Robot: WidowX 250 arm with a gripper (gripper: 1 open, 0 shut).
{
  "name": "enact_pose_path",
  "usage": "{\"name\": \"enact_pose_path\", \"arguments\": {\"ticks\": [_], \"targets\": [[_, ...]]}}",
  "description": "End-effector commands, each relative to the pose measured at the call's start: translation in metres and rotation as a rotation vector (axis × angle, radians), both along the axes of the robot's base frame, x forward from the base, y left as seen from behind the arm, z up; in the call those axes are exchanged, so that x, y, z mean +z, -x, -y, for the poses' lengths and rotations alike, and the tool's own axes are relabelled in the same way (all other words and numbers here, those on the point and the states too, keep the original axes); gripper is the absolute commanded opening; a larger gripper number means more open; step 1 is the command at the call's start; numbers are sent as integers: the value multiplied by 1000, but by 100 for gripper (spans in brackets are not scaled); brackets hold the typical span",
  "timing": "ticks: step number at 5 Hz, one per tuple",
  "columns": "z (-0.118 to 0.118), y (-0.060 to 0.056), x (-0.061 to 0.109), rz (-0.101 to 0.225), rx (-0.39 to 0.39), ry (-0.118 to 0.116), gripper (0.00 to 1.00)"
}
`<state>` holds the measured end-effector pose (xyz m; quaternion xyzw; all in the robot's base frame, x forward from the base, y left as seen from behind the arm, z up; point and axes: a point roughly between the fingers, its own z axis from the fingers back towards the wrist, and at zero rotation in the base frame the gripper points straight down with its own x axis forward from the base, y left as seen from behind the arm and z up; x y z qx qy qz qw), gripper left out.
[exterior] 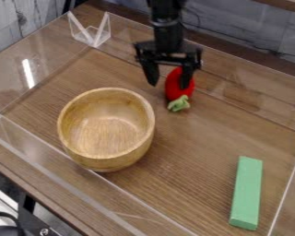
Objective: Move the red fruit to the left side of the table
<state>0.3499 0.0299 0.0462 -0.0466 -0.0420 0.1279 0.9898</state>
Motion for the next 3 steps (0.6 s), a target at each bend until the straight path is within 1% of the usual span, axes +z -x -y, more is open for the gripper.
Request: {"name": "enact_pose_path", "arguments": {"ticks": [1,2,3], "targets": [[-5,3,14,38,25,-9,0],[-6,10,23,38,40,-1,0],[-13,10,43,71,58,25,0]]}}
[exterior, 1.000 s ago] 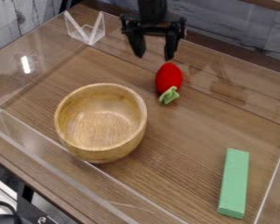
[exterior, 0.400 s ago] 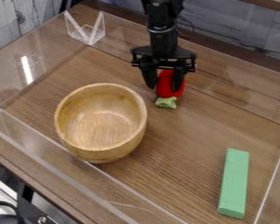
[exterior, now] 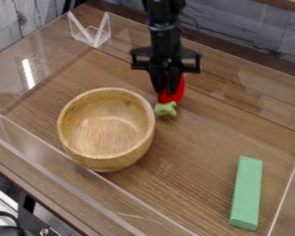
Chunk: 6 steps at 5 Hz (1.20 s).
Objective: Move the red fruit to the left side of the table
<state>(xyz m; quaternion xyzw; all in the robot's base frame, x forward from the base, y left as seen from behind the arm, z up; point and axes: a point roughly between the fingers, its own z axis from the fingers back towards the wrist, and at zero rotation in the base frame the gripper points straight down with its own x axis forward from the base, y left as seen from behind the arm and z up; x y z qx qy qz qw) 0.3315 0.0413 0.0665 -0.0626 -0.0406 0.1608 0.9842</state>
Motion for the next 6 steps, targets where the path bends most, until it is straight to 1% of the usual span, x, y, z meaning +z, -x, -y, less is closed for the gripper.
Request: {"name": "enact_pose_path", "arguments": {"ticks": [1,2,3,4,5,6], "targets": [[-21,-9,52,107,-88,13,0],[-43,-9,67,120,-171,23,0],[-52,-11,52,112,-143,17,100],[-55,-16,40,105,-124,11,0],[-60,-15,37,94,-71,3,0],[-67,-14,41,90,-17,0,0]]}}
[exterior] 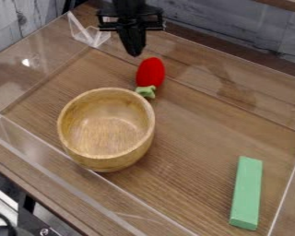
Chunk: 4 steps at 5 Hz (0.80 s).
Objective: Move the red fruit to the left side of the table
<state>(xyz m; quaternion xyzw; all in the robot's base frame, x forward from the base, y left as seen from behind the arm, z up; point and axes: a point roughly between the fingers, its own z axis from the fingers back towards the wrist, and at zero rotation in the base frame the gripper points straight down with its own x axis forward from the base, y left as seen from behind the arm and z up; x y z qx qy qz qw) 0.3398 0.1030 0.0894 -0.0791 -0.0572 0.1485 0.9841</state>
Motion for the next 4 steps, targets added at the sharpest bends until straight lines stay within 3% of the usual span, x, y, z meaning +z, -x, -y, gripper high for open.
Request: {"name": "enact_pose_path", "arguments": {"ticks": [1,3,4], "targets": [[-11,-5,22,47,62,-26,0],[-15,1,24,33,139,-34,0],[-7,2,20,28,98,-36,0]]}}
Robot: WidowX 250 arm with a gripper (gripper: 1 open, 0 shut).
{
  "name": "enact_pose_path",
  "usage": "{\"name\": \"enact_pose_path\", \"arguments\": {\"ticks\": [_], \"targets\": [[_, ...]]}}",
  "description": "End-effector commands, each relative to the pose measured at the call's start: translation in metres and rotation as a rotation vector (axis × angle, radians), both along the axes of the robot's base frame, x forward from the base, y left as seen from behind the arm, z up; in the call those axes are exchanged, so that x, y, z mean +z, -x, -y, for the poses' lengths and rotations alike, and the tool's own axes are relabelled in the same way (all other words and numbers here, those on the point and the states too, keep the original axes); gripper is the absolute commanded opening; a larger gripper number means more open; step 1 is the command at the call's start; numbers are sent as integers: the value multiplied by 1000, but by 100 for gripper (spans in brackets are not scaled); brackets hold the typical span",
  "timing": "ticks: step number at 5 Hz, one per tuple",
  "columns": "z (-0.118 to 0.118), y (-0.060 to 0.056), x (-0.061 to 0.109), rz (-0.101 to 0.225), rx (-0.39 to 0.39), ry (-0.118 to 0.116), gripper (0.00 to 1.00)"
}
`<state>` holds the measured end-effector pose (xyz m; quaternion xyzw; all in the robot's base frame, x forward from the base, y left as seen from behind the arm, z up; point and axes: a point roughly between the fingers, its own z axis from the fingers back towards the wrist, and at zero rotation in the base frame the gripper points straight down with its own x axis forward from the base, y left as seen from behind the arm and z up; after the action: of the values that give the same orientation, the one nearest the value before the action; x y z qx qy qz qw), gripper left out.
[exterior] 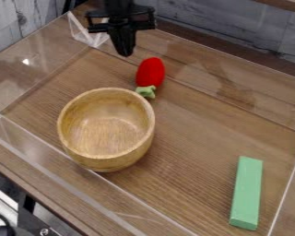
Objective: Move the red fruit to the left side of the table
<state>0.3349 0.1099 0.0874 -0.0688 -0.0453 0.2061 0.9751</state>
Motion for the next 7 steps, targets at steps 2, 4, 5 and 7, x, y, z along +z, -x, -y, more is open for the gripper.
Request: {"name": "enact_pose_path", "arguments": {"ticks": [2,4,5,7], "targets": [[5,2,19,56,-106,-26,0],[0,2,19,55,-110,-21,0],[0,-2,14,52,-72,-20,0],[-16,-4,26,43,-1,-22,0]]}}
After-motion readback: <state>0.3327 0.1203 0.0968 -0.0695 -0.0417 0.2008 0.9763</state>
